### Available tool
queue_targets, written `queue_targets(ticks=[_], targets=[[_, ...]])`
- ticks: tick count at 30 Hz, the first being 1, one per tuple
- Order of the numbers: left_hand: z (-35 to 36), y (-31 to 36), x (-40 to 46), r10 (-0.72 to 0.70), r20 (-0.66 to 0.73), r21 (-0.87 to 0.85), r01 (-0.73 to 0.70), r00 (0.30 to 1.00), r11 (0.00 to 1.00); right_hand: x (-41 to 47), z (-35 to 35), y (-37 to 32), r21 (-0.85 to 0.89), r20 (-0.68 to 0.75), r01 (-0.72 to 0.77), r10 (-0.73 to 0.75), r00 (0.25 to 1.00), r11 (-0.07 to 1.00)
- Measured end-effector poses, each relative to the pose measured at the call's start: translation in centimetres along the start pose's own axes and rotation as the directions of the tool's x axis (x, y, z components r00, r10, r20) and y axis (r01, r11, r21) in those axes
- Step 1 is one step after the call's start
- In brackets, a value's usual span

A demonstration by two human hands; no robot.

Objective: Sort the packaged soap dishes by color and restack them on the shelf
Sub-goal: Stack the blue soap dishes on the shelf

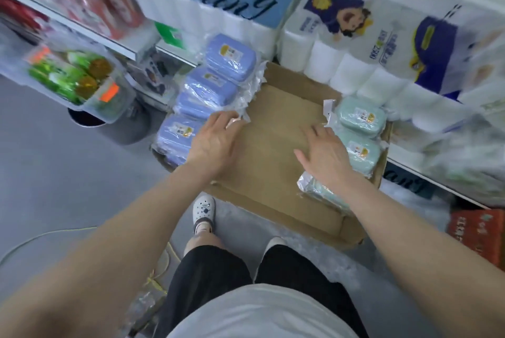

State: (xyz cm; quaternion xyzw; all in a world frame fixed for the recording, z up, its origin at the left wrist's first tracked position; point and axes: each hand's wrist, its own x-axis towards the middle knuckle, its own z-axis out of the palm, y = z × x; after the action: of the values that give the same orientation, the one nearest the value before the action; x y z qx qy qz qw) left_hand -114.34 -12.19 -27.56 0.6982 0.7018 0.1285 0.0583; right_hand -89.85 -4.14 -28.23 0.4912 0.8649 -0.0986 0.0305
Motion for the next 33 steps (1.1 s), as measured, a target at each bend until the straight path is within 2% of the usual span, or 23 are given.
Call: queue_targets(ticks=[4,10,16,19,21,23,25,28,30,33], targets=[[-2.1,-5.6,1.1,0.044,-0.014,0.149,-0.041,0.999,0.988,6.3,-3.4,-5.2,0.079,-0.126,0.074,-0.064,0.99,0.994],[-4.0,-11.6,5.3,0.098,0.263,0.283,-0.174,0.96,0.943,16.8,-5.6,-11.1,0.011,-0.105,0.043,-0.042,0.994,0.999],[-3.3,-15.2,7.1,0.292,0.22,0.148,-0.328,0.931,0.933,22.6,-4.1,-13.2,-0.001,0.03,-0.033,0.033,0.999,0.999],[-3.5,-15.8,8.5,0.335,0.211,0.13,-0.366,0.918,0.921,22.3,-3.9,-13.2,0.05,-0.028,-0.074,0.076,0.997,0.996],[-3.8,-15.8,9.8,0.333,0.229,0.179,-0.376,0.915,0.909,20.9,-4.2,-12.7,0.137,-0.099,-0.147,0.161,0.982,0.98],[-4.1,-15.7,11.5,0.336,0.277,0.187,-0.394,0.9,0.9,18.7,-4.3,-11.7,0.262,-0.185,-0.237,0.289,0.939,0.936],[-4.2,-15.3,13.3,0.359,0.344,0.185,-0.437,0.868,0.88,16.0,-3.9,-10.6,0.379,-0.21,-0.328,0.426,0.88,0.865],[-3.4,-15.0,14.9,0.38,0.466,0.22,-0.52,0.799,0.826,11.9,-2.5,-9.3,0.479,-0.133,-0.45,0.568,0.812,0.754],[-3.1,-14.8,15.4,0.343,0.533,0.203,-0.51,0.773,0.836,9.5,-1.4,-8.7,0.513,-0.076,-0.498,0.615,0.785,0.699],[-3.1,-14.5,15.5,0.317,0.493,0.134,-0.431,0.81,0.892,7.5,0.0,-8.2,0.593,0.098,-0.583,0.668,0.737,0.556]])
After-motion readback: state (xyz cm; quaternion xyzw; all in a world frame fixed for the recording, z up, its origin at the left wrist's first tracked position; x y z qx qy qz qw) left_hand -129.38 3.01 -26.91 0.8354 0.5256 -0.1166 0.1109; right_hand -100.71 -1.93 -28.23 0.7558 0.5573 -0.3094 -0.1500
